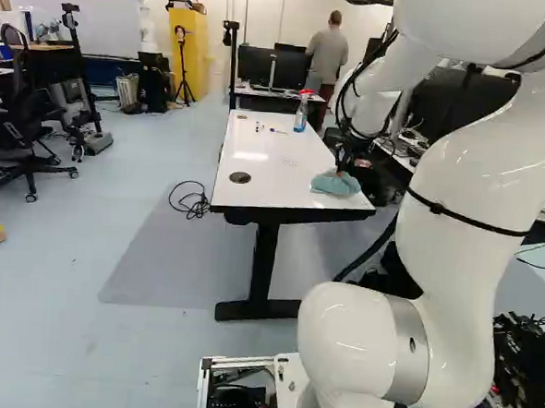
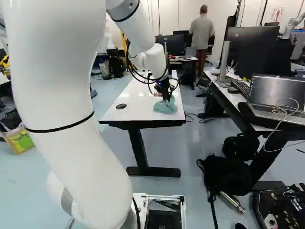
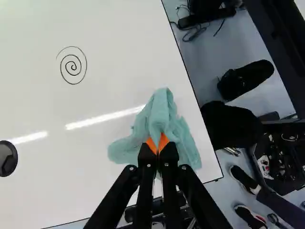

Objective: Clean the table with the green towel

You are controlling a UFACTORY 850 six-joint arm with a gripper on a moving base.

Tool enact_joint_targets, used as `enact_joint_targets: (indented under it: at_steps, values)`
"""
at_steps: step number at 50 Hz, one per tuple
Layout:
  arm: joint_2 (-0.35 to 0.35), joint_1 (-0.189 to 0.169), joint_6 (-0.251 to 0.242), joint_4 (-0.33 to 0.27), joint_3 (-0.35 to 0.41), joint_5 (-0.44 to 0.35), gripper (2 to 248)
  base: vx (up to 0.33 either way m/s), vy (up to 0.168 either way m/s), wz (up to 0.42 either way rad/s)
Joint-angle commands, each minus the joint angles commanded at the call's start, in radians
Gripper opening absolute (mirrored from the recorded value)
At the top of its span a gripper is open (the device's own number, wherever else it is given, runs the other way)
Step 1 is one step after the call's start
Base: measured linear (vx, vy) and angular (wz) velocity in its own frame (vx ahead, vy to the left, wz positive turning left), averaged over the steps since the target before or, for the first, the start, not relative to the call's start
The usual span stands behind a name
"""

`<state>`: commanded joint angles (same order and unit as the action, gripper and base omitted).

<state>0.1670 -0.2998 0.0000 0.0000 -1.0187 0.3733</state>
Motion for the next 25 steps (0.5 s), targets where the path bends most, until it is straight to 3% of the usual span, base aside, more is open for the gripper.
enact_joint_targets:
  at_steps: [25]
  values:
    - [0.037, 0.036, 0.000, 0.000, -0.082, 0.000, 24, 0.000, 0.000, 0.000]
